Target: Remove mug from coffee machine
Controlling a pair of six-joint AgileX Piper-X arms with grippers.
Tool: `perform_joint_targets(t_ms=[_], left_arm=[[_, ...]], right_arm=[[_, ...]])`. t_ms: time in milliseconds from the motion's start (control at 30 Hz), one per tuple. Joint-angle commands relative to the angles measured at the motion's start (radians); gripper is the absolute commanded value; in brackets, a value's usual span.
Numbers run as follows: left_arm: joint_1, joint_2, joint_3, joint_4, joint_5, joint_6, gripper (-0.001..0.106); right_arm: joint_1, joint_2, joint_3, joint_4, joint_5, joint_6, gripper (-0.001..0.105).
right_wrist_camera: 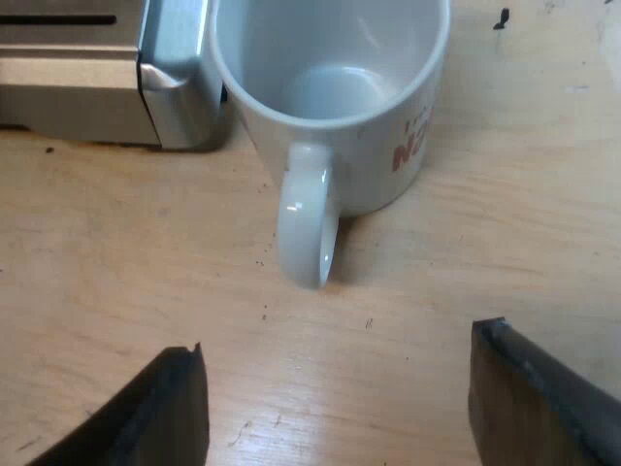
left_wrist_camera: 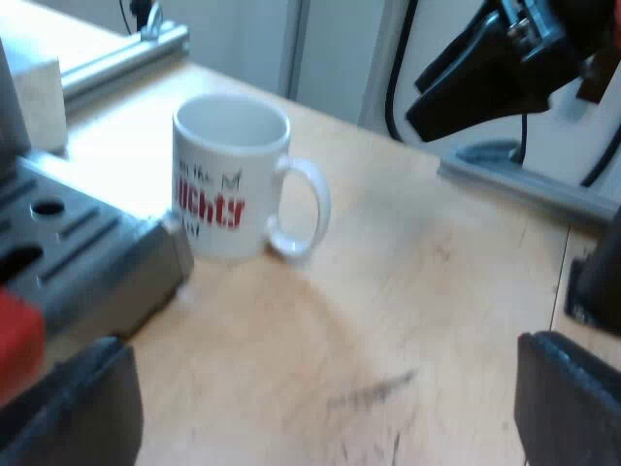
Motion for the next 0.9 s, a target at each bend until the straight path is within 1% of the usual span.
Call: perform_joint_targets(t_ms=[33, 133, 167, 200, 233, 300, 367, 433, 567, 633, 700, 733, 800, 833, 867, 900], left_arm=[[-0.006, 0.001, -0.055, -0.001, -0.019, -0.014, 0.080], [-0.006, 0.001, -0.109, 0.043, -0.059, -0.014, 0.080], [-0.006, 0.001, -0.118, 0.052, -0.066, -0.014, 0.080], [-0.006, 0.001, -0.121, 0.058, -0.068, -0.014, 0.080], [-0.006, 0.001, -0.152, 0.089, -0.093, -0.014, 0.080], [-0.006, 0.001, -0.170, 0.112, -0.093, -0.014, 0.080], [-0.006, 0.001, -0.204, 0.149, -0.091, -0.011, 0.080], [-0.006, 0.001, -0.236, 0.175, -0.091, -0.006, 0.080], [0.001, 0.001, -0.289, 0.226, -0.091, -0.006, 0.080], [0.019, 0.001, -0.319, 0.251, -0.091, -0.006, 0.080], [0.075, 0.001, -0.363, 0.316, -0.091, -0.010, 0.080], [0.081, 0.001, -0.367, 0.322, -0.091, -0.010, 0.080], [0.175, 0.001, -0.407, 0.391, -0.088, -0.010, 0.080], [0.207, 0.001, -0.421, 0.406, -0.073, -0.010, 0.080], [0.260, 0.001, -0.436, 0.426, -0.043, -0.007, 0.080], [0.314, 0.001, -0.448, 0.441, -0.012, -0.006, 0.080]], right_arm=[[0.002, -0.019, -0.069, 0.067, -0.006, -0.002, 0.059], [0.002, -0.019, -0.119, 0.104, -0.056, -0.007, 0.059], [0.002, -0.019, -0.123, 0.104, -0.061, -0.010, 0.059], [0.002, -0.019, -0.153, 0.111, -0.111, -0.048, 0.059], [0.002, -0.019, -0.171, 0.111, -0.154, -0.081, 0.059], [0.002, -0.019, -0.189, 0.107, -0.186, -0.092, 0.059], [0.002, -0.017, -0.192, 0.107, -0.191, -0.094, 0.059], [0.002, -0.016, -0.256, 0.107, -0.181, -0.096, 0.059], [0.002, -0.007, -0.302, 0.107, -0.180, -0.099, 0.059], [0.002, 0.006, -0.328, 0.110, -0.180, -0.099, 0.059], [0.002, 0.034, -0.359, 0.113, -0.180, -0.099, 0.059], [0.002, 0.041, -0.365, 0.113, -0.180, -0.099, 0.059], [0.002, 0.048, -0.368, 0.113, -0.180, -0.099, 0.059], [0.002, 0.048, -0.371, 0.113, -0.180, -0.099, 0.059], [0.002, 0.125, -0.426, 0.113, -0.180, -0.120, 0.059], [0.002, 0.148, -0.439, 0.113, -0.180, -0.126, 0.059]])
